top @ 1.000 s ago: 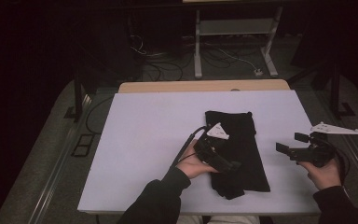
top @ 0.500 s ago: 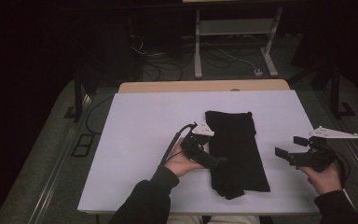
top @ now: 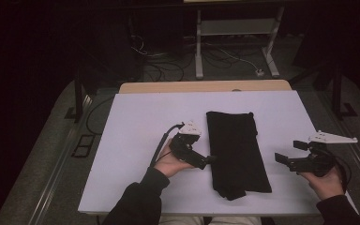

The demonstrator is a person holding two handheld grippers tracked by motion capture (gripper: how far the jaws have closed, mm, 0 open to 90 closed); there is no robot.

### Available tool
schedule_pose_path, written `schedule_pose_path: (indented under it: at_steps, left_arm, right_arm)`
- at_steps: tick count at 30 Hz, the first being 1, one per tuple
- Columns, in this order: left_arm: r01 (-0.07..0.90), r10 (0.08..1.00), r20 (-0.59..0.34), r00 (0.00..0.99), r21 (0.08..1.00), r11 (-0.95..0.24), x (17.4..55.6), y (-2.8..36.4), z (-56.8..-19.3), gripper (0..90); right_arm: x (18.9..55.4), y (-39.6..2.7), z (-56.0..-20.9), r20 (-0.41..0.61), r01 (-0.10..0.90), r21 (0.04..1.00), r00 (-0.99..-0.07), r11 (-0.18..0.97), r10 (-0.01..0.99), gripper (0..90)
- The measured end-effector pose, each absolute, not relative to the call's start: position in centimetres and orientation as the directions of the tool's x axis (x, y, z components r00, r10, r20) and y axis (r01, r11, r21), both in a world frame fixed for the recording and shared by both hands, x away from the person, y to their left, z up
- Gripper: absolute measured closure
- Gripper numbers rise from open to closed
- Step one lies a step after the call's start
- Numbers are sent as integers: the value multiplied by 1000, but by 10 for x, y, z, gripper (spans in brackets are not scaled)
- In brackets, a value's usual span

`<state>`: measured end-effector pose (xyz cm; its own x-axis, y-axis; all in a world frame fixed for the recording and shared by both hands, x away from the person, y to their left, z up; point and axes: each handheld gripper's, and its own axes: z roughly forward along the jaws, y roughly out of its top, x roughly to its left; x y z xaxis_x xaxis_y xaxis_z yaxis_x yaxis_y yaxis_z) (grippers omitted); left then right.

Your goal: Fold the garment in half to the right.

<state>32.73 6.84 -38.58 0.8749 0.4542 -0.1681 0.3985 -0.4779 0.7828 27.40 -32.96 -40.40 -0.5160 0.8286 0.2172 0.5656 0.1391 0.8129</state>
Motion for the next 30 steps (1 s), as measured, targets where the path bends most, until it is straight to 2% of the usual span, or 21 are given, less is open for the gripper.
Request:
schedule_pose_path:
  at_steps: [17, 30]
  left_arm:
    - [439, 528, -190, 828, 805, -398, 326, 121, -388, 0]
    - [436, 551, -178, 815, 815, -382, 324, 144, -383, 0]
  right_arm:
    - [271, -330, -407, 217, 570, 809, -518, 145, 828, 0]
    - [270, -330, -408, 220, 578, 803, -511, 143, 831, 0]
